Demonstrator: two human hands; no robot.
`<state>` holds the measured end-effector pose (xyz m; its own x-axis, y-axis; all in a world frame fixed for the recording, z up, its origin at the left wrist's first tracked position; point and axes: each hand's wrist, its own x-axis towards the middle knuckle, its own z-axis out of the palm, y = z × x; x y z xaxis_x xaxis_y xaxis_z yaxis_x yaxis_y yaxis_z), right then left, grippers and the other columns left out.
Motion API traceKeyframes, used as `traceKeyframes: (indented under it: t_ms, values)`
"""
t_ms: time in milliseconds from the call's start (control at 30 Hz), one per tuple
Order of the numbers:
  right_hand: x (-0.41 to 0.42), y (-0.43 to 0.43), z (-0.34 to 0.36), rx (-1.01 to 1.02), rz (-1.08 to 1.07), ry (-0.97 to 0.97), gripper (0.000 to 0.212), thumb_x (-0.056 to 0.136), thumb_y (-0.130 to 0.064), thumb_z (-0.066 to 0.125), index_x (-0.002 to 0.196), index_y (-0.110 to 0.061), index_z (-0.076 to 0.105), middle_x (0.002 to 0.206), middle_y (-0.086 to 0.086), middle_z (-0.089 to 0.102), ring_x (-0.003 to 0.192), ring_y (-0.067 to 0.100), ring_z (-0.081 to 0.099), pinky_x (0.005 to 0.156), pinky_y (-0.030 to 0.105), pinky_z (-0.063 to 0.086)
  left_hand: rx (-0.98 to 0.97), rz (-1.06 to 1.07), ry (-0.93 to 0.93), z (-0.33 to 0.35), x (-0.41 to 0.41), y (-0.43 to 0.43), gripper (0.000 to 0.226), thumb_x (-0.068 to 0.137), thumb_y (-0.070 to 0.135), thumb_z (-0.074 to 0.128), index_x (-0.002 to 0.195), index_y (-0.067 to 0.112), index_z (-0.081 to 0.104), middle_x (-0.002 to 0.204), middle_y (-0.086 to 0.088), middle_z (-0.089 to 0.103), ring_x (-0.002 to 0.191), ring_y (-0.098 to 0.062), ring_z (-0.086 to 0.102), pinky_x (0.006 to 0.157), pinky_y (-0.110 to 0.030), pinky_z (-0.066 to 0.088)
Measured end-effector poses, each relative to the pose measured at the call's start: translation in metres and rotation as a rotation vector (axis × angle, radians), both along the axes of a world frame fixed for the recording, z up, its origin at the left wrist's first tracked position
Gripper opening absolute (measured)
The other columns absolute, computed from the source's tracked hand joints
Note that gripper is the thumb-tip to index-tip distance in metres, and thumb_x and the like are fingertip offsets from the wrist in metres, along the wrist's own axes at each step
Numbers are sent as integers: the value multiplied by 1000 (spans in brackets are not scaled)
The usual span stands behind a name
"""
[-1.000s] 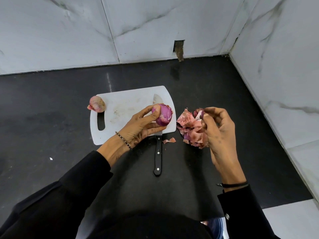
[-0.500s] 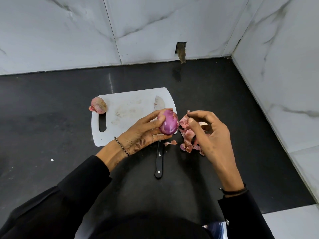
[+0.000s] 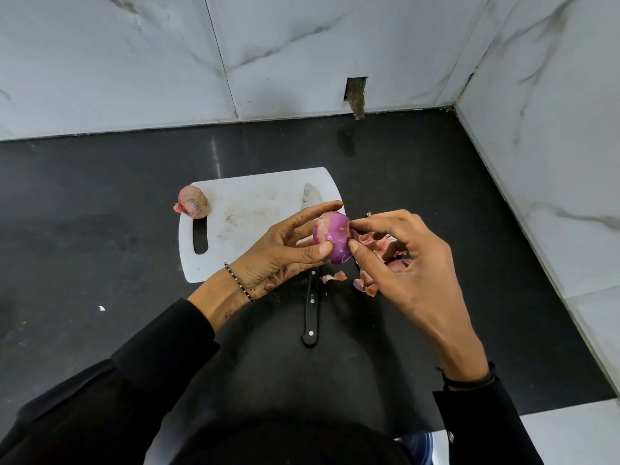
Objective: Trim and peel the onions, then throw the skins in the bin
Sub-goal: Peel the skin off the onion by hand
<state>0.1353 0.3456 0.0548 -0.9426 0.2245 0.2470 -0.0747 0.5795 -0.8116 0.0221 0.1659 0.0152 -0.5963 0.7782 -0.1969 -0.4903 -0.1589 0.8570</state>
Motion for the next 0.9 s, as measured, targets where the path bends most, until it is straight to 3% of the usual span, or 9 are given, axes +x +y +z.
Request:
traceKeyframes:
  t_ms: [267,400,500,600,667,767,900]
  values:
    - [-2,5,3,120,5,-3,13,86,-23,80,99,-20,79,96,-15,70,97,6,59,77,11,43,-37,27,28,2,1,-1,71,63,22,87,129,26,62,134,-5,60,125,-27,56,95,-42,54]
    - [-6,1,0,255,11,-42,11,92,-31,69,97,-21,71,94,-16,61,92,8,55,73,27,49,-69,45,54,3,0,-1,71,62,23,88,129,26,63,136,-9,58,126,-27,56,97,-43,52]
    - [-8,-4,-3,320,33,-81,11,97,-29,61,105,-22,64,100,-18,53,92,3,51,71,31,51,-94,56,36,4,-1,-1,67,65,25,85,129,24,63,134,-11,59,123,-29,58,95,-43,54]
    - [-8,-6,-2,200,-3,-48,10,99,-26,59,106,-20,63,101,-15,55,89,8,56,72,34,53,-124,64,-53,8,2,0,61,74,30,74,131,17,60,130,-12,62,116,-31,63,86,-40,58]
    - [-7,-6,1,154,-10,-9,13,98,-28,59,106,-20,66,102,-15,58,91,9,59,74,28,52,-163,65,-71,10,4,1,67,72,43,73,131,13,60,123,-11,67,109,-28,67,77,-36,59]
    - [-7,-4,1,149,33,-7,17,98,-29,64,113,-22,67,111,-16,60,103,8,59,82,23,50,-218,84,-64,12,5,3,78,59,59,79,119,13,62,102,-6,74,92,-26,72,62,-31,59]
    - [-6,-2,-2,117,98,-27,35,95,-44,61,125,-26,66,122,-21,59,118,0,54,95,21,46,-293,23,0,15,6,8,69,66,66,74,110,14,65,93,-9,73,77,-23,71,57,-28,58]
